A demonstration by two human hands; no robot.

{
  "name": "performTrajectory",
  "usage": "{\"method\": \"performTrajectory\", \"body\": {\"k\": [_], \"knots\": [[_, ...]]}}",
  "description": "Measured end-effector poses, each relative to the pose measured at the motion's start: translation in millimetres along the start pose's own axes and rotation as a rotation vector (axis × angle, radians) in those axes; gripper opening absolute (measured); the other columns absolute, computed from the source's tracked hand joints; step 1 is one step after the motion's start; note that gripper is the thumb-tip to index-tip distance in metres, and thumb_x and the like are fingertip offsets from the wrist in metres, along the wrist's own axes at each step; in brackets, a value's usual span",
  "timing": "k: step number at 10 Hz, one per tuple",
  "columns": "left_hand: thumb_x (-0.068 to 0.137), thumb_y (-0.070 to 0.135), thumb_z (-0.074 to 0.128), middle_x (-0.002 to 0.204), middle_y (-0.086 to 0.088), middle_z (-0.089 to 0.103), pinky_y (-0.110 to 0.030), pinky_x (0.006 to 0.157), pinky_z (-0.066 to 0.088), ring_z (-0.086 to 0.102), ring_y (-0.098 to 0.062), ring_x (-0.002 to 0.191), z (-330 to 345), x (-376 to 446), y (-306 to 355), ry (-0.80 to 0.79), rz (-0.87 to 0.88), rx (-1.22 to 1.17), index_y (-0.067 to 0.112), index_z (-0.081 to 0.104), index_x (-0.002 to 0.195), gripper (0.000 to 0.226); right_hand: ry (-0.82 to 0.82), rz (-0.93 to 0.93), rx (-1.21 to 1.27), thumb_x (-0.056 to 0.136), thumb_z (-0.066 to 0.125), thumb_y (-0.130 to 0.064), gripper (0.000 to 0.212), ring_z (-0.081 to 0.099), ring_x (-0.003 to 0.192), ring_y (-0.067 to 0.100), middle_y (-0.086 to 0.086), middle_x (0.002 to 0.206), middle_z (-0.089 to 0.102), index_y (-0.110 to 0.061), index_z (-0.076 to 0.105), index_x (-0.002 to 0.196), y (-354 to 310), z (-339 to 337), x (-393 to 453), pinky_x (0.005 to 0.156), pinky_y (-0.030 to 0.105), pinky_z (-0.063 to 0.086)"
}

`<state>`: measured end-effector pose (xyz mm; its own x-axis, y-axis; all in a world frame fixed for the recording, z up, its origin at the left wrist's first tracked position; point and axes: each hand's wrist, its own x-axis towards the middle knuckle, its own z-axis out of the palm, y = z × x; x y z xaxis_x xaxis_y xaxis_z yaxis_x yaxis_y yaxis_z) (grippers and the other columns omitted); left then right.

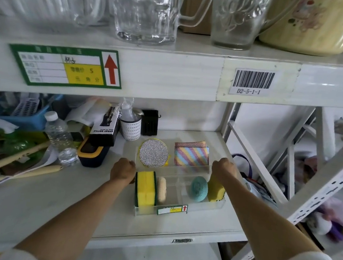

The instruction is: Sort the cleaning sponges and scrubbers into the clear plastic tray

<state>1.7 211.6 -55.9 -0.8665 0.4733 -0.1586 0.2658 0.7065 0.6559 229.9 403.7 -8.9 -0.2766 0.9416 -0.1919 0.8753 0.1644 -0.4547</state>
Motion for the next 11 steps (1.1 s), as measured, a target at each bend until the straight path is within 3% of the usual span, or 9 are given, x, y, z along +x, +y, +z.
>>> {"method": "performTrajectory", "body": {"k": [1,2,5,7,9,10,11], "knots": [[0.097,0.024,0.039,0.109,-0.025,0.067,-0.038,0.085,0.049,0.064,-0.038,0.101,1,1,1,0.007,0.009,0.032,-0.007,0.064,0.101,0.040,0.030,-0.030,-0.053,0.098,0.038,-0.014,0.031,0.055,0.097,0.031,0.020,0.110,0.060,0.000,0.055,0.119,-1,2,-2,0.085,0.039,0.045],[0.099,0.025,0.036,0.113,-0.026,0.066,-0.038,0.086,0.048,0.062,-0.039,0.105,0,2,4,0.018,0.030,0.082,-0.007,0.062,0.104,0.042,0.026,0.016,-0.008,0.097,0.046,-0.015,0.024,0.051,0.082,0.022,0.010,0.086,0.055,-0.003,0.057,0.114,-3,3,0,0.076,0.033,0.046],[0.099,0.026,0.036,0.117,-0.027,0.064,-0.039,0.088,0.047,0.060,-0.041,0.109,0,5,7,0.025,0.058,0.142,-0.008,0.062,0.107,0.043,0.031,0.030,0.053,0.096,0.048,-0.016,0.018,0.053,0.079,0.022,0.010,0.087,0.054,-0.003,0.057,0.105,-5,6,0,0.074,0.034,0.049],[0.099,0.028,0.036,0.114,-0.026,0.065,-0.039,0.087,0.048,0.062,-0.040,0.105,-6,7,6,-0.021,0.077,0.132,-0.006,0.061,0.105,0.043,0.003,-0.034,-0.043,0.097,0.041,-0.013,0.021,0.045,0.082,0.026,0.010,0.083,0.048,-0.002,0.056,0.105,-4,3,-2,0.073,0.035,0.040],[0.098,0.026,0.036,0.118,-0.025,0.064,-0.039,0.088,0.048,0.060,-0.039,0.110,-15,7,9,-0.014,0.109,0.192,-0.004,0.062,0.108,0.040,0.022,-0.045,-0.086,0.094,0.046,-0.013,0.012,0.049,0.068,0.019,0.007,0.079,0.051,-0.003,0.053,0.091,-2,4,0,0.068,0.034,0.043],[0.095,0.023,0.037,0.116,-0.022,0.064,-0.041,0.087,0.051,0.060,-0.037,0.106,-17,5,10,0.040,0.153,0.201,0.001,0.062,0.107,0.036,0.119,-0.080,-0.084,0.093,0.045,-0.018,0.026,0.056,0.098,0.031,0.016,0.109,0.055,0.000,0.056,0.108,-4,8,0,0.084,0.041,0.048],[0.093,0.021,0.043,0.116,-0.020,0.060,-0.045,0.089,0.052,0.059,-0.037,0.106,-21,2,16,0.152,0.202,0.169,0.004,0.064,0.107,0.030,0.229,-0.107,-0.090,0.095,0.044,-0.020,0.028,0.052,0.105,0.032,0.016,0.119,0.052,-0.002,0.054,0.115,-13,9,-6,0.091,0.044,0.046]]}}
